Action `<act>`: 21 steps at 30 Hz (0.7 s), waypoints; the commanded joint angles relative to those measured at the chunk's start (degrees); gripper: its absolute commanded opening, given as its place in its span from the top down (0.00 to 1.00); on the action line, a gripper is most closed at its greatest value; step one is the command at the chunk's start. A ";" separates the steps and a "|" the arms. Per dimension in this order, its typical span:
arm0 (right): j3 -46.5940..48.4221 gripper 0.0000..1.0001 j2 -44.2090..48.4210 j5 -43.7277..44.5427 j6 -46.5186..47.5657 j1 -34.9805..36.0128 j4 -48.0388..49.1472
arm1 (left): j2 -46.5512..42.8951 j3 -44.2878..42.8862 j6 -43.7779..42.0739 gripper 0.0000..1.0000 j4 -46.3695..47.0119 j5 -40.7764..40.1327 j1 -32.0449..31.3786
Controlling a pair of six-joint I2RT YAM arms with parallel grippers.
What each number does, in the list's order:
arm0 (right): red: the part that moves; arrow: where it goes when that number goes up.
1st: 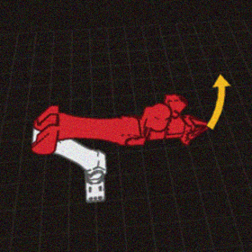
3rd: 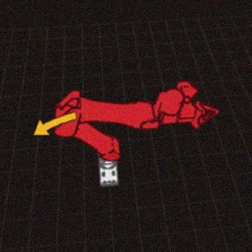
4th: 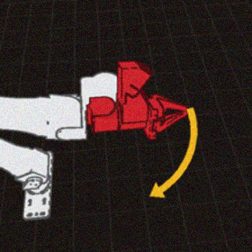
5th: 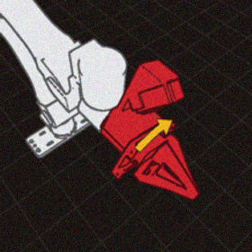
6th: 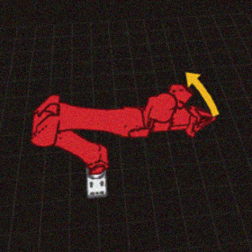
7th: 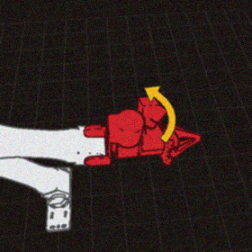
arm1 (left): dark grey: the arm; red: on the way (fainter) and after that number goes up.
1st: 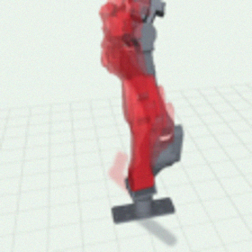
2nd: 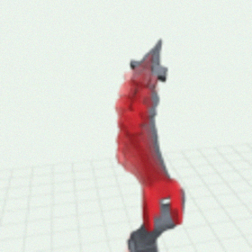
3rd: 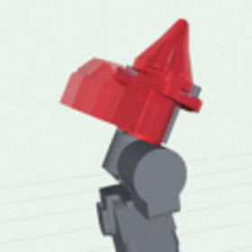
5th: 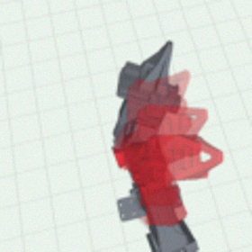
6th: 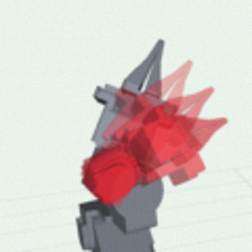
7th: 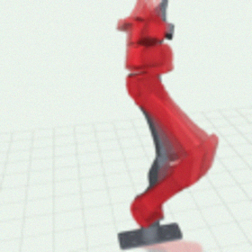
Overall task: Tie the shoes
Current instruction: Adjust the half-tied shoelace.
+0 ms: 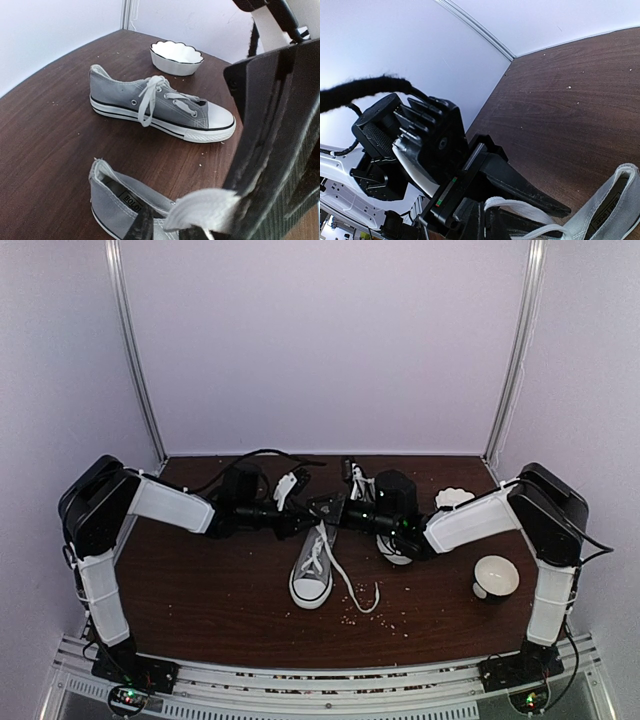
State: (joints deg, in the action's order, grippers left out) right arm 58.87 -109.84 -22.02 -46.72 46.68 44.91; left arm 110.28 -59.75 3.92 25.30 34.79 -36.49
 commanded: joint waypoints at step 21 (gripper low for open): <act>1.12 1.00 10.41 1.26 0.21 0.64 -24.00 | -8.14 3.90 -10.68 0.49 -7.27 3.59 0.47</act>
State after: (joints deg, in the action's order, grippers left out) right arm 58.87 -103.61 -21.61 -45.74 46.65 29.78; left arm 104.84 -55.64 -2.35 22.28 38.44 -36.32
